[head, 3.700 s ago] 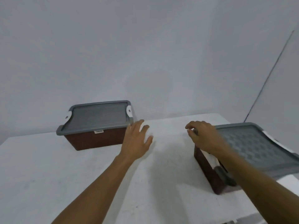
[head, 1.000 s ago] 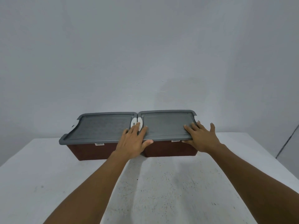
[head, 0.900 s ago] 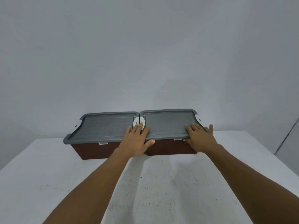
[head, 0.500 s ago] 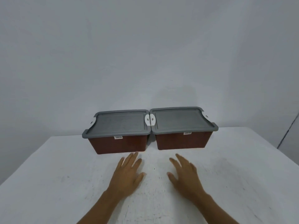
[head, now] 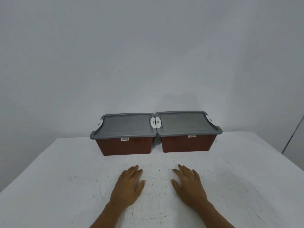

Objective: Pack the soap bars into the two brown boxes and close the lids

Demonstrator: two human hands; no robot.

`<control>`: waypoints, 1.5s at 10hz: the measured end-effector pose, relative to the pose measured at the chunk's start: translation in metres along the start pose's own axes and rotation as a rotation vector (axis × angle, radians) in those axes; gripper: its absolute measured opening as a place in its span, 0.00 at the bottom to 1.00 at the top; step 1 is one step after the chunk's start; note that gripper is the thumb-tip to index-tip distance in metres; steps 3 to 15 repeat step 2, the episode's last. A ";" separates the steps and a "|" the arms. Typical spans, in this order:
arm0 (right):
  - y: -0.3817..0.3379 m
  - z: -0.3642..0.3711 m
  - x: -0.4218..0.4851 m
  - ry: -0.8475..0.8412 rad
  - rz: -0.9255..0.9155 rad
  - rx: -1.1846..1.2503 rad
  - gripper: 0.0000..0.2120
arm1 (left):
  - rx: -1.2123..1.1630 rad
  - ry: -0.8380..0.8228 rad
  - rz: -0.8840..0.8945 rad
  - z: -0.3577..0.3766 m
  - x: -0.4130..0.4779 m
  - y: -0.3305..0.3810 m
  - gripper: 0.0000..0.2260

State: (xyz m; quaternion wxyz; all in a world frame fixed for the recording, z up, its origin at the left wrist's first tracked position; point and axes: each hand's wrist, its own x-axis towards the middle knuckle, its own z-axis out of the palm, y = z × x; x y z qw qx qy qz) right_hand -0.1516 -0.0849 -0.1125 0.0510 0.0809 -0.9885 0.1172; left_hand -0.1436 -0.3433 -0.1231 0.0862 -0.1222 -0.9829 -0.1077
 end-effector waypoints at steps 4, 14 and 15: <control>0.008 0.016 0.006 0.256 -0.124 0.148 0.19 | -0.114 0.117 0.074 0.010 0.009 -0.006 0.21; 0.008 0.016 0.006 0.256 -0.124 0.148 0.19 | -0.114 0.117 0.074 0.010 0.009 -0.006 0.21; 0.008 0.016 0.006 0.256 -0.124 0.148 0.19 | -0.114 0.117 0.074 0.010 0.009 -0.006 0.21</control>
